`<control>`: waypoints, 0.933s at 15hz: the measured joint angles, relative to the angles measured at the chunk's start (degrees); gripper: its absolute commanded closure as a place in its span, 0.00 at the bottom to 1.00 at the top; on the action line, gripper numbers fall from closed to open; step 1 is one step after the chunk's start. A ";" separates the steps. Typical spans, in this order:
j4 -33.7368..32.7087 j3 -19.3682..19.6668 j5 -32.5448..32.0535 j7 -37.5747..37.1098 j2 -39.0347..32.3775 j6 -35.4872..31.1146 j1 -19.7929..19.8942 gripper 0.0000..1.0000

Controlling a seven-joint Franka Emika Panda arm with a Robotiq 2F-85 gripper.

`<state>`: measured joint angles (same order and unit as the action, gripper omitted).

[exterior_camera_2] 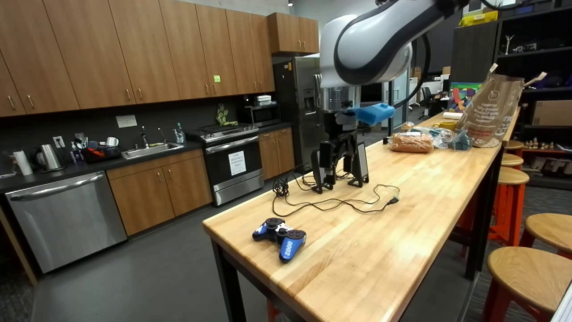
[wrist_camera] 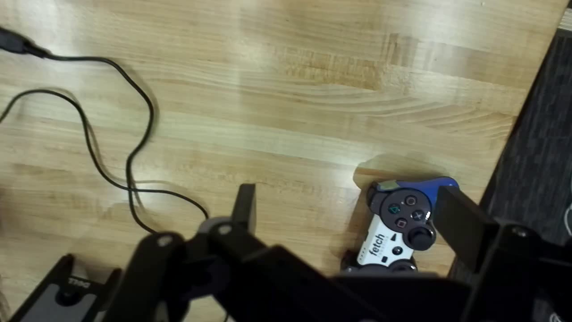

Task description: Press a button on the gamepad

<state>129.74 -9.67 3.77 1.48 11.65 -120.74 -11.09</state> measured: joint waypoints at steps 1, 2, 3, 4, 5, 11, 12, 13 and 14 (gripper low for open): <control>-1.16 -0.55 0.16 0.08 -1.46 -0.35 -0.40 0.26; -2.24 -1.11 0.19 0.09 -2.91 -0.67 -0.73 0.27; -3.26 -1.64 0.19 0.09 -4.39 -1.08 -1.02 0.29; -4.23 -2.10 0.19 0.09 -5.92 -1.60 -1.25 0.35; -5.18 -2.45 0.19 0.09 -7.41 -2.07 -1.46 0.43; -10.67 -3.78 0.21 0.21 -15.38 -5.15 -1.92 0.89; -11.41 -3.89 0.21 0.24 -16.37 -5.49 -1.92 0.99; -12.15 -3.94 0.21 0.27 -17.36 -5.84 -1.92 1.00; -12.83 -3.95 0.21 0.30 -18.29 -6.20 -1.92 1.00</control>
<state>116.90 -13.62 3.98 1.78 -6.64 -126.94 -13.01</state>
